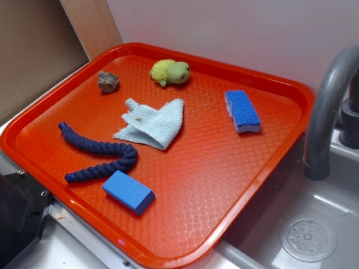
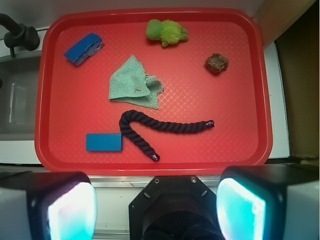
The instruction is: Grab the rock.
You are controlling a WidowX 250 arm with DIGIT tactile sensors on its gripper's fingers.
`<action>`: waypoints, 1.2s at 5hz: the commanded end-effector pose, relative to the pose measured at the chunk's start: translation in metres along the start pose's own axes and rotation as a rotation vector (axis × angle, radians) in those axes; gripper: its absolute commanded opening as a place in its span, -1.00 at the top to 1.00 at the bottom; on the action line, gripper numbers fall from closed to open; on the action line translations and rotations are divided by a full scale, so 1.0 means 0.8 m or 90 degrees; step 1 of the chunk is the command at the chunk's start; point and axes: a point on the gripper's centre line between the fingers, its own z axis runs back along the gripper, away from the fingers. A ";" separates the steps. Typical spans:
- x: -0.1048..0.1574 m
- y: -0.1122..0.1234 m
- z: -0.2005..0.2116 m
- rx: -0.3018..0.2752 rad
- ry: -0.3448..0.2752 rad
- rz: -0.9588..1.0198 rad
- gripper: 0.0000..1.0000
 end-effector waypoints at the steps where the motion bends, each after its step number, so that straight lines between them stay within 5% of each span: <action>1: 0.000 0.000 0.000 0.000 0.000 0.000 -1.00; 3: 0.071 -0.012 -0.034 -0.026 -0.079 0.318 -1.00; 4: 0.102 0.005 -0.061 -0.010 -0.137 0.472 -1.00; 6: 0.141 0.040 -0.114 0.076 -0.136 0.737 -1.00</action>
